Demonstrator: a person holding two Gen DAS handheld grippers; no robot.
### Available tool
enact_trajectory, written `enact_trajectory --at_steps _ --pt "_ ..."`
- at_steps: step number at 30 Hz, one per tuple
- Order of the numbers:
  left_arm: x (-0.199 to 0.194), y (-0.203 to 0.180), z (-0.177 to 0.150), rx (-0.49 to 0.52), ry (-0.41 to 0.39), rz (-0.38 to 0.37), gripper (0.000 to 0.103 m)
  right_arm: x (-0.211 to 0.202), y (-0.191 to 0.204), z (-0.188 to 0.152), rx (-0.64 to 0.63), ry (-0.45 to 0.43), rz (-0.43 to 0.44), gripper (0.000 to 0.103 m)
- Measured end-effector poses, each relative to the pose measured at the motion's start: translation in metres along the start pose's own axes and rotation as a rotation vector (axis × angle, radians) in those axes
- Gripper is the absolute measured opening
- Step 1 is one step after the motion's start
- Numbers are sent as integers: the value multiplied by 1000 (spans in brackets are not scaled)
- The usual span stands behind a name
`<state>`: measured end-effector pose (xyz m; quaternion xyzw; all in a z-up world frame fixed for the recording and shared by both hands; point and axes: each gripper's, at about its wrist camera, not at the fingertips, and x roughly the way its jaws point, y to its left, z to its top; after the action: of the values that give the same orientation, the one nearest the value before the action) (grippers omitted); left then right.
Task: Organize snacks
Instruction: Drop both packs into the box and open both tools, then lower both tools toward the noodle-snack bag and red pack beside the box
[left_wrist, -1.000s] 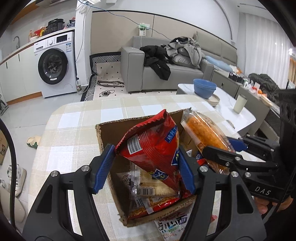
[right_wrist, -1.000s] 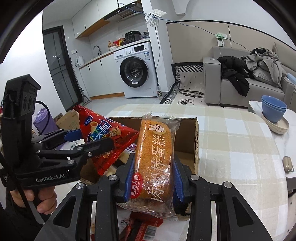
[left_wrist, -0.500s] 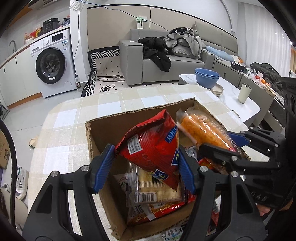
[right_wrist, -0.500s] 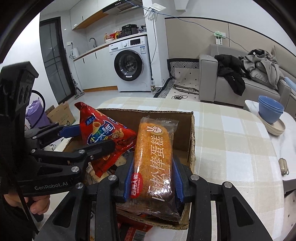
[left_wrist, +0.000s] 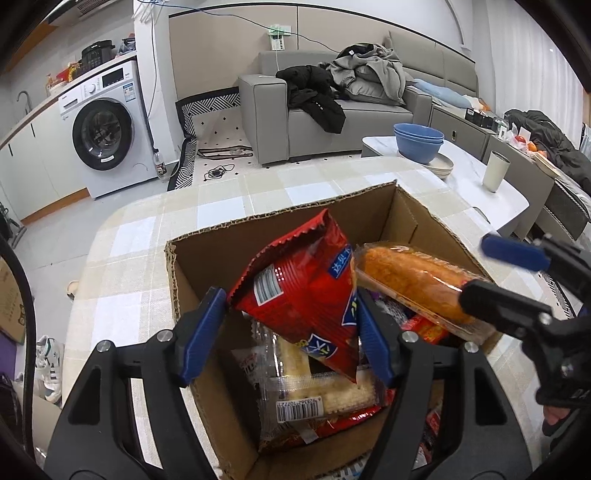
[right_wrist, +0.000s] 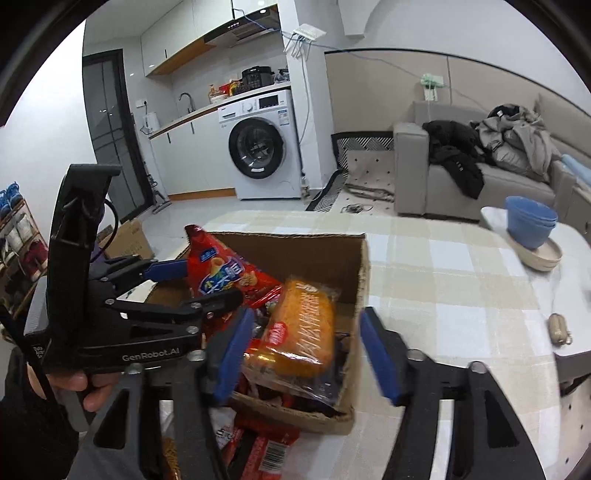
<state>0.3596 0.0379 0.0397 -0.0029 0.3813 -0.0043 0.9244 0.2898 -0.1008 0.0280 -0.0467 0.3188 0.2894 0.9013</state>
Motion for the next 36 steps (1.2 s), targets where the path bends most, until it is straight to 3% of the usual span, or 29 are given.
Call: enact_trajectory --at_steps 4,12,18,19,20,36 --pt "-7 -2 -5 9 4 -14 81 -20 -6 -3 12 -35 -1 88" --pt "-45 7 -22 -43 -13 -71 85 -45 -13 -19 41 -32 6 102" --pt "-81 15 -42 -79 -39 -83 87 -56 -13 -41 61 -24 10 102" --pt "-85 15 -47 -87 -43 -83 91 -57 -14 -45 73 -22 15 102" --pt "-91 18 -51 -92 -44 -81 103 -58 -14 -48 82 -19 18 102" --pt "-136 19 -132 -103 -37 -29 102 -45 -2 -84 95 71 12 102"
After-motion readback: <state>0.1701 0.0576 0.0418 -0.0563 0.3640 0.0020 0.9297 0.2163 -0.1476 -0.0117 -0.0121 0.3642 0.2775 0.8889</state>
